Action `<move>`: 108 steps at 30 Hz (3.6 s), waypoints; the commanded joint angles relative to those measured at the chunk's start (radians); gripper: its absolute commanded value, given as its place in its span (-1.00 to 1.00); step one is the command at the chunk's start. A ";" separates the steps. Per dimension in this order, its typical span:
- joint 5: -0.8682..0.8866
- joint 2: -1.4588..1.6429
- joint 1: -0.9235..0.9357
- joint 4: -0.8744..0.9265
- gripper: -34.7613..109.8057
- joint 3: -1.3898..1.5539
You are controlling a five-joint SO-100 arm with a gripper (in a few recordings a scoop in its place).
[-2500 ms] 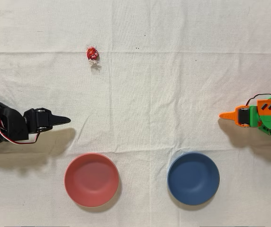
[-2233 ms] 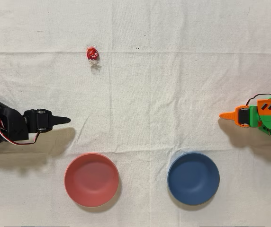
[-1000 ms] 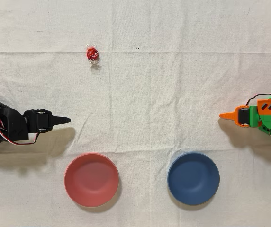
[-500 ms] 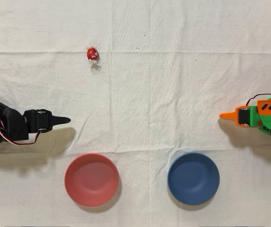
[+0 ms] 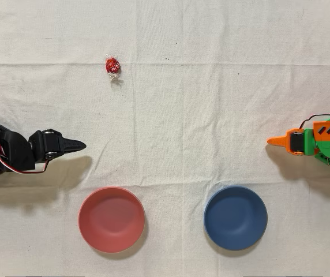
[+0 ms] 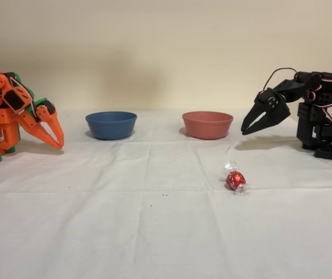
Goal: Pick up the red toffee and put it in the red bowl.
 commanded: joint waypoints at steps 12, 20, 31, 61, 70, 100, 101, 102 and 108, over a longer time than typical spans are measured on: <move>-0.034 -0.173 0.002 0.121 -0.51 -0.433; -0.011 -0.454 0.000 0.224 -0.51 -0.796; -0.026 -0.772 -0.087 0.221 -0.51 -1.137; 0.055 -1.134 -0.618 0.075 -0.51 -1.279; 0.069 -1.267 -0.626 -0.035 -0.51 -1.272; 0.110 -1.440 -0.604 -0.276 -0.42 -1.074; 0.110 -1.448 -0.604 -0.282 -0.40 -1.074; 0.109 -1.454 -0.603 -0.288 -0.39 -1.074; 0.107 -1.485 -0.598 -0.313 -0.30 -1.072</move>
